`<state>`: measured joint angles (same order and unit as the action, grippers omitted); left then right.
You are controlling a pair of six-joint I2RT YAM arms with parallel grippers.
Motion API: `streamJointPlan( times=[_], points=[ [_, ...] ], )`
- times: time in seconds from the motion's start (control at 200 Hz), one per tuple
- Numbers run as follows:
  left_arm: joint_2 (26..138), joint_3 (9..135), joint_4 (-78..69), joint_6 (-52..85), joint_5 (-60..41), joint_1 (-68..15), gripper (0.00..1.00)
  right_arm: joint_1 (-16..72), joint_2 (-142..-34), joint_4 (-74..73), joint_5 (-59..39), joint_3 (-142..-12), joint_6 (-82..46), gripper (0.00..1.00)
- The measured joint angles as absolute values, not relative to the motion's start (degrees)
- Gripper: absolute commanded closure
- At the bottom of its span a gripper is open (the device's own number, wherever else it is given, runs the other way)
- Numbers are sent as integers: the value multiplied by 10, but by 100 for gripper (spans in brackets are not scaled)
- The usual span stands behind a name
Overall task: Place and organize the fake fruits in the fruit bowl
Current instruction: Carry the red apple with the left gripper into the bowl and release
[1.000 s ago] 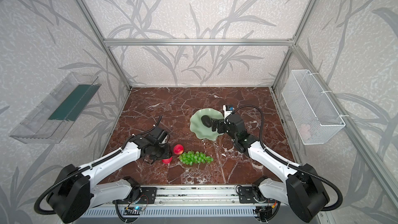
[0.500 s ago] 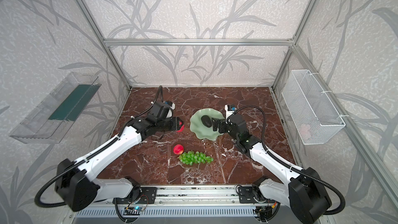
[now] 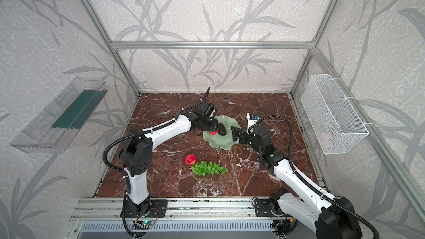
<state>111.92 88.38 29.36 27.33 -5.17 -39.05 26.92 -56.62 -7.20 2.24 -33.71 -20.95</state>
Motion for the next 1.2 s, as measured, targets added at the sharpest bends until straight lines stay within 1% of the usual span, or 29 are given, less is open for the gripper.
streamJointPlan(
  times=[0.255, 0.37, 0.535, 0.68, 0.765, 0.9, 0.98, 1.035, 1.075, 1.2],
  points=[
    [1167, 907, 305, 277, -39, -412, 60, 265, -565, -65, 23, -332, -209, 1],
    [1181, 907, 315, 282, -39, -414, 58, 263, -563, -59, 23, -331, -207, 1],
    [1187, 907, 325, 288, -39, -416, 47, 261, -557, -57, 23, -328, -207, 1],
    [1187, 907, 326, 292, -40, -416, 32, 260, -557, -56, 23, -328, -205, 1],
    [1186, 907, 326, 295, -43, -416, 29, 259, -556, -52, 23, -328, -202, 1],
    [1175, 905, 325, 296, -44, -416, 28, 259, -554, -44, 22, -328, -199, 0],
    [1141, 886, 320, 297, -32, -416, 27, 259, -555, -41, 9, -329, -193, 1],
    [1095, 853, 303, 301, -11, -415, 25, 259, -561, -35, -9, -335, -189, 2],
    [1047, 822, 291, 305, 11, -415, 23, 262, -571, -29, -22, -344, -186, 3],
    [864, 709, 218, 297, 104, -413, 13, 299, -620, -12, -40, -386, -176, 4]
  ],
)
